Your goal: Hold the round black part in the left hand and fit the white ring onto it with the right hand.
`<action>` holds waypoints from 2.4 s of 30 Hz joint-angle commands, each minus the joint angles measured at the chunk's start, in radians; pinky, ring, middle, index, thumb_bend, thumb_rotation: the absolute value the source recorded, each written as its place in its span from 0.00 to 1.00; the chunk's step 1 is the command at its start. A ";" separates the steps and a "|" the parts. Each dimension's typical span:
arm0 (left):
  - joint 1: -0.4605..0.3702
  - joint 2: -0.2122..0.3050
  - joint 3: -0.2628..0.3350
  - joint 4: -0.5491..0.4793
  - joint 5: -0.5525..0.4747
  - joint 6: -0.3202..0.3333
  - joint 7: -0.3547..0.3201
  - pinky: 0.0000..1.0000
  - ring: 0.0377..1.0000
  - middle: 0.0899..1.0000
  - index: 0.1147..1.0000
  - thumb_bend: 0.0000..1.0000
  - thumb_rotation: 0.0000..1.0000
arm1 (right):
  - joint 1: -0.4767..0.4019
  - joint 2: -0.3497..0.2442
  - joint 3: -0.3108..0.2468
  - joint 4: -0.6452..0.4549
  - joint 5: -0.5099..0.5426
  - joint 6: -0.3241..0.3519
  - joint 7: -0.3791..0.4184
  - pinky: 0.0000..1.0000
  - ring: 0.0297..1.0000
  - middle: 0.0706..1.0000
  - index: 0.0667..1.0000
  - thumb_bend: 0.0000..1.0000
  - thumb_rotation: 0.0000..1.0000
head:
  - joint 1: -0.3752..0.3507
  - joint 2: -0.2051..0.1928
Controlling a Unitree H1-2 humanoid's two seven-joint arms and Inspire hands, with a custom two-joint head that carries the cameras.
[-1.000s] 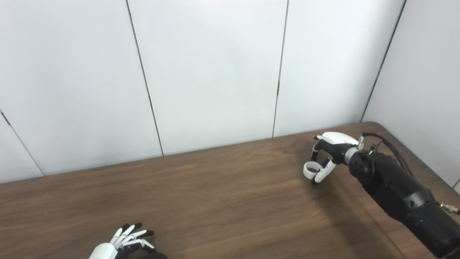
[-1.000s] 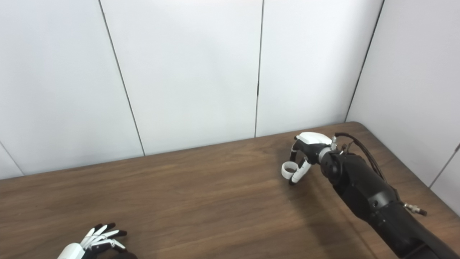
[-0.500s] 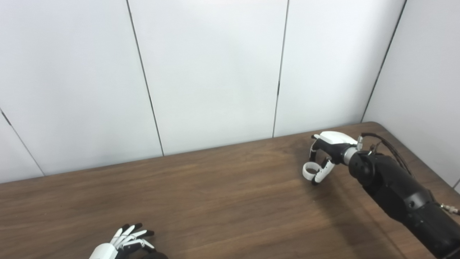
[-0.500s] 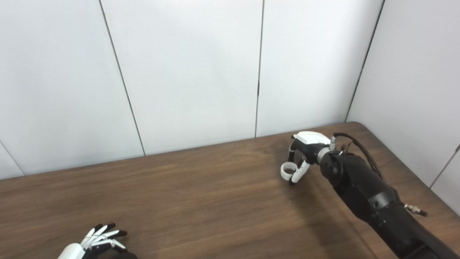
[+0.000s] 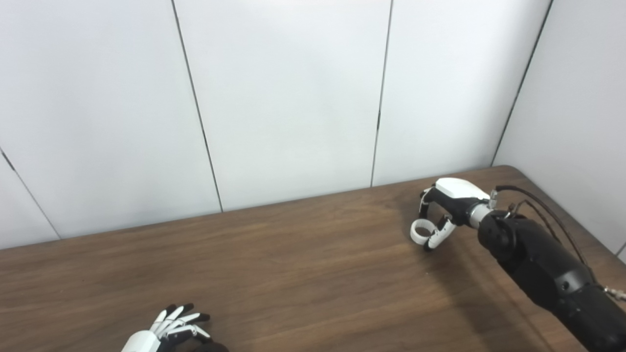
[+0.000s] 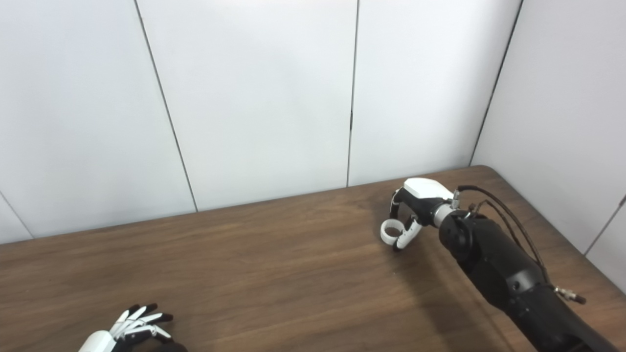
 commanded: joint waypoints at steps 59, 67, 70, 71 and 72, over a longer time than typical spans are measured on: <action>-0.213 -0.233 -0.271 0.445 0.236 0.062 0.238 1.00 0.95 0.82 0.41 0.52 0.05 | -0.095 0.240 0.048 -0.370 0.149 -0.207 0.184 0.97 1.00 0.89 0.44 0.52 0.13 | 0.244 0.010; -0.197 -0.240 -0.284 0.405 0.231 0.073 0.216 1.00 0.96 0.83 0.41 0.52 0.05 | -0.084 0.275 0.068 -0.330 0.133 -0.246 0.172 0.95 1.00 0.89 0.44 0.52 0.13 | 0.263 0.009; -0.189 -0.244 -0.288 0.391 0.228 0.080 0.208 1.00 0.96 0.83 0.41 0.52 0.05 | -0.080 0.283 0.071 -0.319 0.132 -0.258 0.174 0.95 1.00 0.89 0.44 0.52 0.13 | 0.270 0.008; -0.186 -0.246 -0.289 0.385 0.228 0.084 0.204 1.00 0.96 0.83 0.41 0.52 0.05 | -0.079 0.285 0.072 -0.317 0.131 -0.259 0.177 0.95 1.00 0.89 0.44 0.52 0.13 | 0.273 0.008; -0.183 -0.248 -0.291 0.380 0.229 0.087 0.201 1.00 0.96 0.83 0.41 0.52 0.05 | -0.078 0.287 0.074 -0.316 0.132 -0.260 0.179 0.96 1.00 0.89 0.44 0.52 0.13 | 0.274 0.008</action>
